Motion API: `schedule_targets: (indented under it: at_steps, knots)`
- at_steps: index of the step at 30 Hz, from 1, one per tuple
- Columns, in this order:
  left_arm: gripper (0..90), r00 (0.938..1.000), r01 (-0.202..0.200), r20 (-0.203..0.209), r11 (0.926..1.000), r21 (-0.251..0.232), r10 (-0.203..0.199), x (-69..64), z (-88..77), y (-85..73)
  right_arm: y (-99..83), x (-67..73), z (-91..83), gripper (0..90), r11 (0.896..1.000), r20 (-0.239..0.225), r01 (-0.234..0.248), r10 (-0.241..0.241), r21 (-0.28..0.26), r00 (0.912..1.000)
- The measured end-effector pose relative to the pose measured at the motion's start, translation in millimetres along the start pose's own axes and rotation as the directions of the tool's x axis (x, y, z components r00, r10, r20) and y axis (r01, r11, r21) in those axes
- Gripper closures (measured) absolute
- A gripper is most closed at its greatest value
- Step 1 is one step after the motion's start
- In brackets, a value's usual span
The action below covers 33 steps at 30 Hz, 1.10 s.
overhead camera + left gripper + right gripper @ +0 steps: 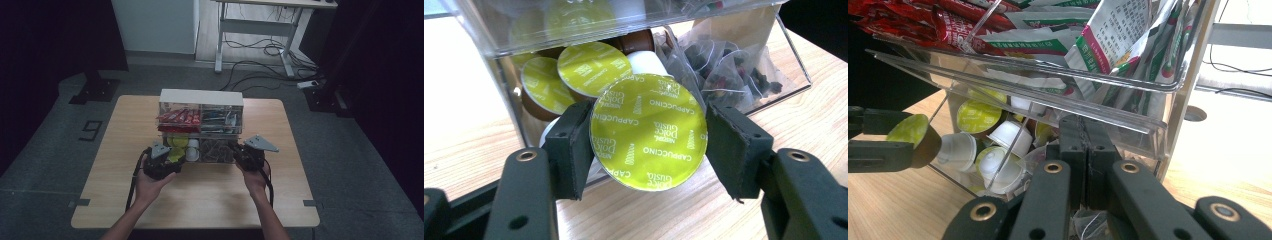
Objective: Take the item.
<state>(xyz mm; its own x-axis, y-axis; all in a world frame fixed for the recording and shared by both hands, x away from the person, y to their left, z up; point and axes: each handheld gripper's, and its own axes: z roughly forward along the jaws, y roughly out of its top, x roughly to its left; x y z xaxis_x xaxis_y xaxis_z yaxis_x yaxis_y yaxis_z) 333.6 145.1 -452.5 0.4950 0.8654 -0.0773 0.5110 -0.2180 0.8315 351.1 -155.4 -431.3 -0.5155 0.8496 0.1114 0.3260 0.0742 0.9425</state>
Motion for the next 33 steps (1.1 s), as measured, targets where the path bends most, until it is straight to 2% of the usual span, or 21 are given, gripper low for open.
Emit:
schedule_targets:
  at_steps: [16, 33]
  knots:
    - [38.9, 0.9994, 0.023, -0.024, 0.9997, -0.001, -0.023, 16.8, -24.0, -6.5, 0.5, 0.2, 0.0, 88.6, 1.0, 0.002, 0.0, 0.0, 0.004, 1.0]
    - [38.9, 0.9974, 0.05, -0.053, 0.9987, 0.01, -0.049, 39.4, -40.8, -24.3, 0.3, -1.2, -0.7, 88.6, 1.0, -0.001, -0.006, 0.006, 0.004, 1.0]
